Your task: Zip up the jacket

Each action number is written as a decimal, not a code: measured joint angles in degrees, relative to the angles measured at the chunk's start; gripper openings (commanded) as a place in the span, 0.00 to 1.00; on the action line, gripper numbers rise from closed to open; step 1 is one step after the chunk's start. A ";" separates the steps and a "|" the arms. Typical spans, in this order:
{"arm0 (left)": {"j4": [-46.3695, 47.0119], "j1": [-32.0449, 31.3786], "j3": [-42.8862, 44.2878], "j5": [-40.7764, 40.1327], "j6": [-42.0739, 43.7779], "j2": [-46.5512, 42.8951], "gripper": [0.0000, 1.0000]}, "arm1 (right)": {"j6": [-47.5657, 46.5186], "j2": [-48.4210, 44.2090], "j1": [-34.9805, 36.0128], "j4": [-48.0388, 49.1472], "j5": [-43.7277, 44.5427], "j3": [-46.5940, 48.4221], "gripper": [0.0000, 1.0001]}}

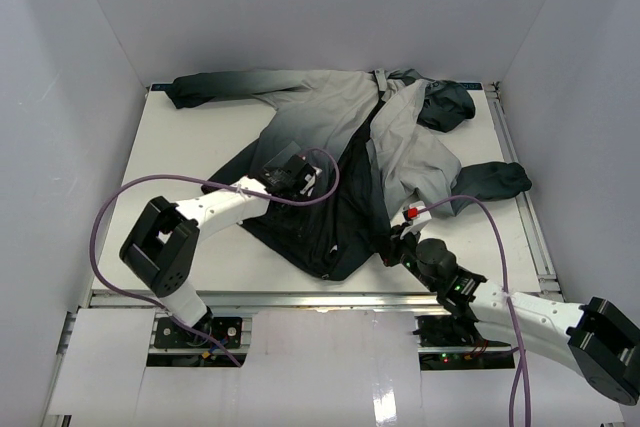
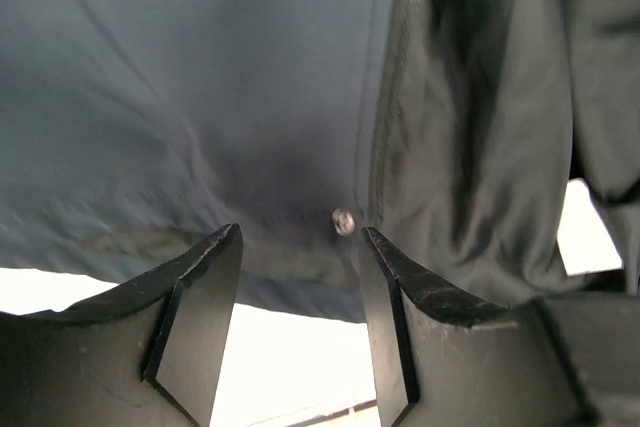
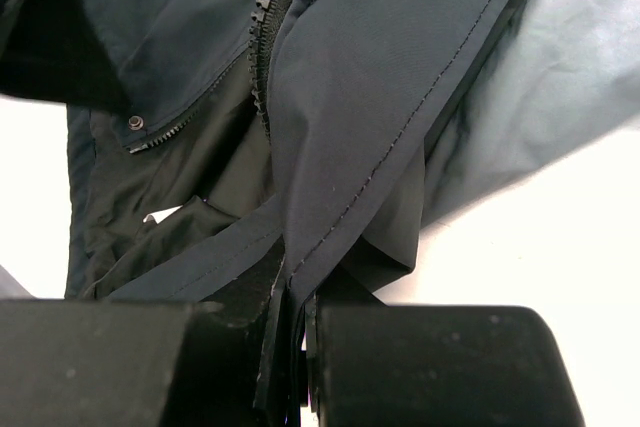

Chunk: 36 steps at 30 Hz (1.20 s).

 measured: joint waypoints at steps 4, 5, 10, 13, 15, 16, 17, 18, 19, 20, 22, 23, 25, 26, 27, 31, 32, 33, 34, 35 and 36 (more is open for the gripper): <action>-0.22 1.92 2.23 1.98 1.43 2.18 0.60 | 0.00 -0.44 0.00 -0.05 -0.06 0.00 0.08; -0.26 2.27 2.62 2.65 1.84 2.68 0.60 | 0.00 -0.53 0.00 -0.09 -0.06 0.00 0.08; -0.70 2.45 3.66 5.43 3.54 5.26 0.58 | 0.00 -1.16 0.00 -0.31 -0.08 0.00 0.08; -1.34 2.43 3.66 6.73 4.26 6.26 0.59 | 0.00 -1.41 0.01 -0.36 -0.08 0.00 0.08; -1.52 2.43 3.66 7.43 4.63 6.46 0.59 | 0.00 -1.42 0.02 -0.38 -0.08 0.00 0.08; -1.56 2.43 3.66 7.75 4.82 6.47 0.60 | 0.00 -1.45 0.02 -0.39 -0.08 0.00 0.08; -1.59 2.41 3.66 8.04 4.99 6.47 0.60 | -0.01 -1.51 0.03 -0.42 -0.08 0.00 0.08; -1.62 2.38 3.66 8.31 5.12 6.47 0.61 | -0.02 -1.61 0.04 -0.46 -0.08 0.00 0.08; -1.65 2.36 3.66 8.55 5.28 6.47 0.61 | -0.01 -1.69 0.04 -0.50 -0.08 0.00 0.08; -1.66 2.36 3.66 8.77 5.47 6.47 0.62 | 0.00 -1.76 0.04 -0.55 -0.08 0.00 0.08; -1.69 2.25 3.66 9.22 5.79 6.48 0.62 | 0.00 -1.81 0.04 -0.72 -0.08 0.00 0.08; -1.73 2.16 3.66 9.40 5.98 6.51 0.62 | 0.00 -1.80 0.04 -0.85 -0.08 0.00 0.08; -1.84 1.84 3.66 9.50 6.22 6.70 0.61 | 0.00 -1.79 0.04 -0.98 -0.08 0.00 0.08; -1.88 1.66 3.66 9.33 6.28 7.01 0.61 | 0.00 -1.79 0.04 -1.00 -0.08 0.00 0.08; -1.88 1.42 3.66 9.05 6.29 7.44 0.60 | 0.00 -1.79 0.04 -1.01 -0.08 0.00 0.08; -2.16 0.81 3.97 7.49 6.10 8.61 0.35 | 0.00 -1.83 0.06 -1.16 -0.21 0.00 0.08; -2.18 0.75 3.97 7.05 5.95 8.71 0.29 | 0.00 -1.98 0.07 -1.20 -0.22 0.00 0.08; -2.19 0.70 3.97 6.66 5.80 8.83 0.19 | 0.00 -2.16 0.07 -1.23 -0.23 0.00 0.08; -2.24 0.70 3.97 6.64 5.68 8.83 0.11 | 0.00 -2.40 0.07 -1.22 -0.23 0.00 0.08; -2.25 0.71 3.97 6.62 5.55 8.82 0.05 | 0.00 -2.62 0.06 -1.21 -0.23 0.00 0.08; -2.16 0.75 3.97 6.65 5.42 8.79 0.01 | 0.00 -2.82 0.05 -1.24 -0.22 0.00 0.08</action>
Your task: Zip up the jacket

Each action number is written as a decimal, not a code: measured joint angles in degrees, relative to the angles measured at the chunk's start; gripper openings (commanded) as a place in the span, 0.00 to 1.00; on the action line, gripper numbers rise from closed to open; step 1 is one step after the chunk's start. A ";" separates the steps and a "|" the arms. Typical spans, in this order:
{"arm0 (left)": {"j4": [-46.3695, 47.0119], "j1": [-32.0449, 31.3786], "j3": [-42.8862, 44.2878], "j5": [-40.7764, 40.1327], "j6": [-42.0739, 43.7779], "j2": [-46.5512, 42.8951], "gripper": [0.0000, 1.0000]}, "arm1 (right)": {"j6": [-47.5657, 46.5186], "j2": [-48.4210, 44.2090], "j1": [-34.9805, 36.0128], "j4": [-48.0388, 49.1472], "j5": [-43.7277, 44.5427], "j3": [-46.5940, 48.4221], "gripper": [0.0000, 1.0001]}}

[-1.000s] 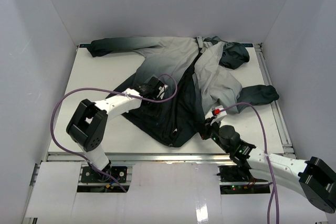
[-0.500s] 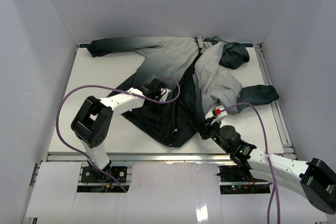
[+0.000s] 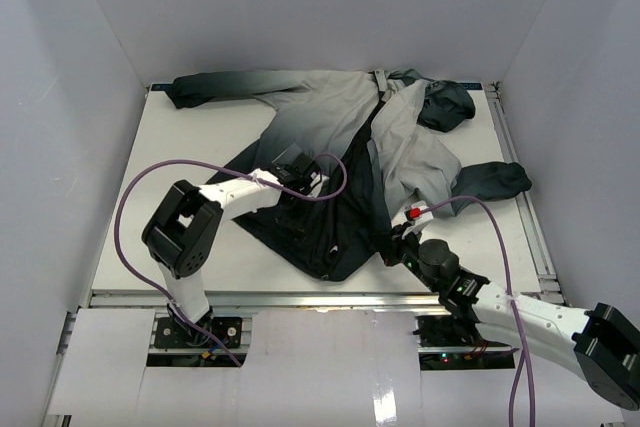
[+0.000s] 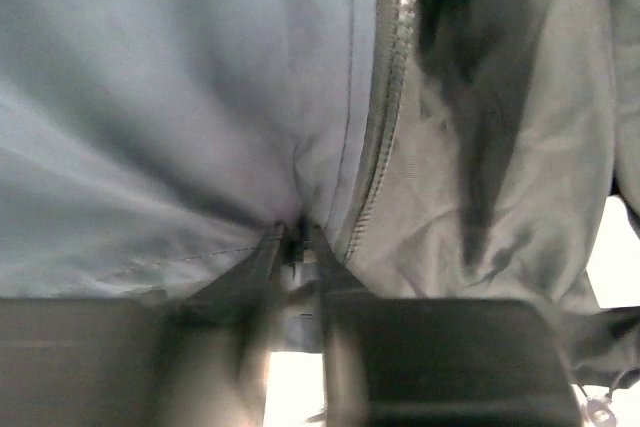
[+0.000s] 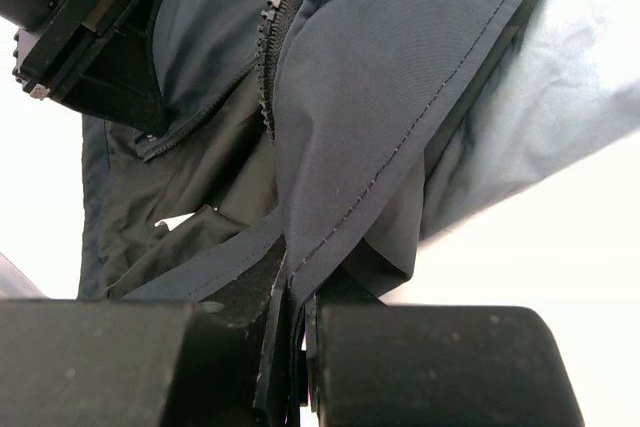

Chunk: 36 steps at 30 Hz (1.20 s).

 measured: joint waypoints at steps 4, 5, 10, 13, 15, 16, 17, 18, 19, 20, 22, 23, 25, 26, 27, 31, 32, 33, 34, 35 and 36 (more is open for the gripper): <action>0.11 0.00 -0.03 -0.06 -0.22 -0.21 0.00 | 0.00 -0.71 0.01 -0.14 0.01 0.00 0.08; 0.17 0.00 -0.10 -0.02 -0.35 -0.40 0.00 | 0.00 -0.91 0.01 -0.24 0.01 0.00 0.08; 0.42 0.31 -0.42 0.39 -1.45 -2.92 0.00 | 0.00 -1.82 0.01 -0.52 0.03 0.00 0.08; 0.45 0.62 -0.42 0.51 -2.17 -5.73 0.00 | -0.02 -1.88 0.01 -0.60 0.03 0.00 0.08; 0.73 0.75 -0.42 0.95 -2.60 -7.84 0.00 | -0.02 -1.86 0.01 -0.63 0.03 0.00 0.08; 1.03 0.79 -0.42 1.25 -2.81 -8.85 0.00 | -0.02 -1.85 0.01 -0.63 0.03 0.00 0.08; 1.37 0.86 -0.42 1.50 -3.02 -9.58 0.00 | -0.02 -1.83 0.01 -0.63 0.03 0.00 0.08; 1.72 0.92 -0.42 1.75 -3.24 -10.31 0.00 | -0.02 -1.81 0.01 -0.63 0.03 0.00 0.08; 2.56 1.04 -0.55 2.10 -3.56 -11.14 0.00 | -0.02 -1.76 0.01 -0.63 0.03 0.00 0.08; 3.52 1.12 -0.76 2.42 -3.95 -12.04 0.00 | -0.02 -1.67 0.01 -0.63 0.01 0.00 0.08; 5.69 1.28 -1.60 3.07 -4.94 -14.16 0.00 | -0.04 -1.28 0.05 -0.66 -0.03 0.00 0.08; 7.49 1.38 -2.52 3.73 -5.54 -15.61 0.00 | -0.05 -1.16 0.08 -0.66 -0.13 0.00 0.08; 11.78 1.53 -5.06 5.59 -6.96 -18.89 0.00 | -0.18 -1.09 0.12 -0.63 -0.66 0.00 0.08; 14.41 1.60 -6.88 6.92 -7.87 -20.81 0.00 | -0.27 -1.10 0.14 -0.55 -1.09 0.00 0.08; 16.41 1.60 -8.46 8.16 -8.59 -22.47 0.00 | -0.41 -1.14 0.20 -0.43 -1.62 0.00 0.08; 28.05 1.60 -15.77 13.18 -12.87 -27.74 0.00 | -1.01 -1.24 0.32 0.67 -4.48 0.00 0.08; 30.91 1.60 -17.49 14.02 -14.05 -28.41 0.00 | -1.20 -1.15 0.37 1.40 -5.42 -0.02 0.08; 34.00 1.59 -19.30 14.77 -15.34 -28.98 0.00 | -1.35 -0.99 0.40 2.28 -6.31 -0.02 0.08; 37.11 1.57 -21.11 15.38 -16.61 -29.48 0.00 | -1.49 -0.70 0.43 3.36 -7.19 -0.02 0.08; 39.91 1.57 -22.80 15.80 -17.70 -29.96 0.00 | -1.63 -0.22 0.49 4.66 -8.16 -0.02 0.08; 43.01 1.59 -24.69 16.15 -18.83 -30.52 0.00 | -1.77 0.59 0.58 6.08 -9.04 -0.01 0.08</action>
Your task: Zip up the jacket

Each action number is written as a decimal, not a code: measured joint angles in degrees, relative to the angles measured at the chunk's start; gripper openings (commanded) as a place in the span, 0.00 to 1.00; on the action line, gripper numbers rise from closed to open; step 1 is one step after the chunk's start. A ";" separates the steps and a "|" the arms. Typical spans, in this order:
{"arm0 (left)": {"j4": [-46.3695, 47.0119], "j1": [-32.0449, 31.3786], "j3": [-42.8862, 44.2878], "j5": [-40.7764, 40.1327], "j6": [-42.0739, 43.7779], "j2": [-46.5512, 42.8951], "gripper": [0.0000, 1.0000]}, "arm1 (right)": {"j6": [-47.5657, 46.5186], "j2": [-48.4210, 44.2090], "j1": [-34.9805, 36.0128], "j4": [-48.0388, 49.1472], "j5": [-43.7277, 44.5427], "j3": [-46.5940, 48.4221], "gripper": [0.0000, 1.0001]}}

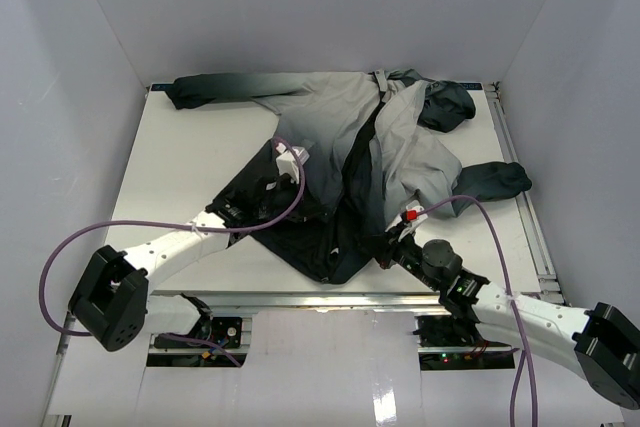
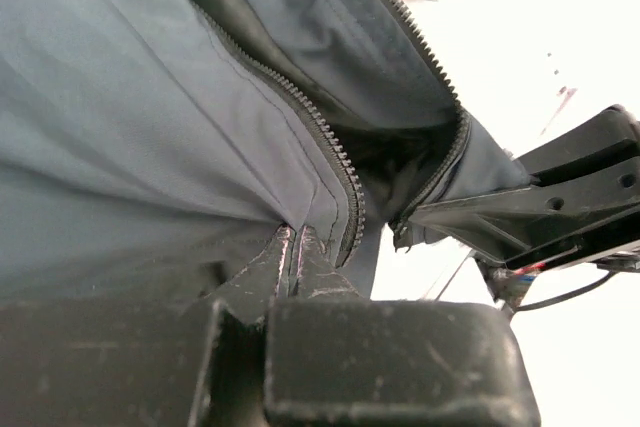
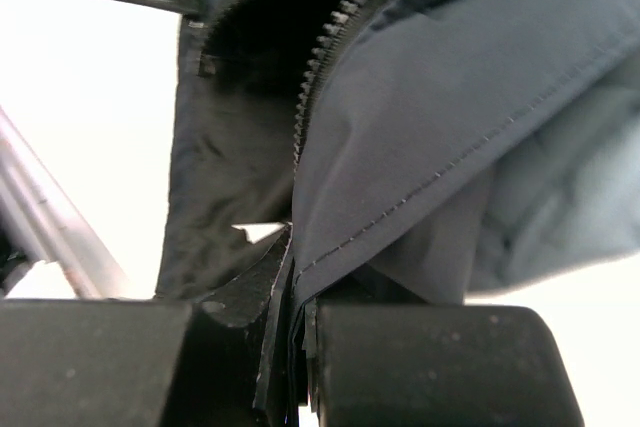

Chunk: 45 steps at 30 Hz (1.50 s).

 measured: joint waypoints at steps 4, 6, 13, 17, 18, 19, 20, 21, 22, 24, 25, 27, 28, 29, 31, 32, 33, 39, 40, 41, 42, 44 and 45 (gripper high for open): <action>12.02 -0.14 -7.39 1.05 -3.46 -2.72 0.00 | -0.89 4.23 0.14 5.55 -3.67 0.01 0.08; 17.07 -0.23 -10.60 1.24 -4.39 -4.77 0.00 | -1.20 6.12 0.17 8.49 -4.96 0.01 0.08; 31.08 -0.77 -17.56 0.78 -6.02 -12.02 0.00 | -1.44 8.84 0.62 16.69 -9.26 0.04 0.08; 33.92 -1.47 -17.93 0.39 -6.26 -12.87 0.00 | -2.11 8.63 1.08 19.43 -10.79 0.11 0.08; 34.21 -1.77 -17.93 0.35 -6.26 -12.83 0.00 | -2.43 8.42 1.19 19.73 -10.98 0.14 0.08; 34.38 -2.14 -17.93 0.22 -6.26 -12.79 0.00 | -2.72 8.11 1.24 19.89 -11.14 0.14 0.08; 34.46 -2.54 -17.93 0.14 -6.25 -12.72 0.00 | -2.92 7.59 1.30 19.93 -11.30 0.16 0.08; 34.53 -2.95 -17.93 0.08 -6.25 -12.65 0.00 | -3.09 7.02 1.35 19.95 -11.46 0.19 0.08; 34.56 -3.34 -17.93 -0.04 -6.23 -12.58 0.00 | -3.35 6.42 1.42 19.96 -11.64 0.23 0.08; 34.38 -4.02 -17.93 -0.52 -6.17 -12.52 0.00 | -4.18 5.16 1.56 19.98 -12.03 0.33 0.08; 34.17 -4.44 -17.93 -0.89 -6.08 -12.53 0.00 | -4.61 4.56 1.60 19.97 -12.22 0.34 0.08; 33.60 -5.37 -17.93 -1.78 -5.78 -12.54 0.00 | -5.59 3.50 1.64 20.00 -12.61 0.34 0.08; 33.16 -5.84 -17.91 -2.23 -5.63 -12.56 0.00 | -6.11 3.14 1.66 20.01 -12.82 0.34 0.08; 32.65 -6.28 -17.91 -2.74 -5.48 -12.60 0.00 | -6.74 2.83 1.69 20.01 -13.06 0.34 0.08; 31.77 -7.03 -17.91 -3.45 -5.34 -12.63 0.00 | -8.01 2.46 1.79 20.43 -13.50 0.34 0.08; 31.37 -7.31 -17.91 -3.76 -5.34 -12.63 0.00 | -8.60 2.35 1.89 20.73 -13.69 0.34 0.08; 31.14 -7.45 -17.91 -3.97 -5.38 -12.63 0.00 | -9.26 2.27 1.97 21.18 -13.91 0.34 0.08; 30.73 -7.63 -17.92 -4.92 -5.95 -13.49 0.00 | -13.09 1.21 2.32 23.51 -14.94 0.34 0.08; 30.73 -7.64 -17.93 -4.97 -6.14 -13.76 0.00 | -13.64 0.95 2.32 23.79 -14.95 0.34 0.08; 30.75 -7.64 -17.94 -4.97 -6.34 -14.03 0.00 | -14.03 0.70 2.32 23.94 -14.95 0.33 0.08; 30.77 -7.64 -17.95 -4.97 -6.54 -14.30 0.00 | -14.43 0.44 2.32 24.09 -14.95 0.32 0.08; 30.88 -7.64 -18.00 -4.97 -6.99 -14.74 0.00 | -14.94 0.20 2.34 24.21 -14.97 0.33 0.08; 31.10 -7.65 -18.11 -4.96 -7.25 -14.92 0.00 | -15.13 0.16 2.35 24.23 -14.97 0.33 0.08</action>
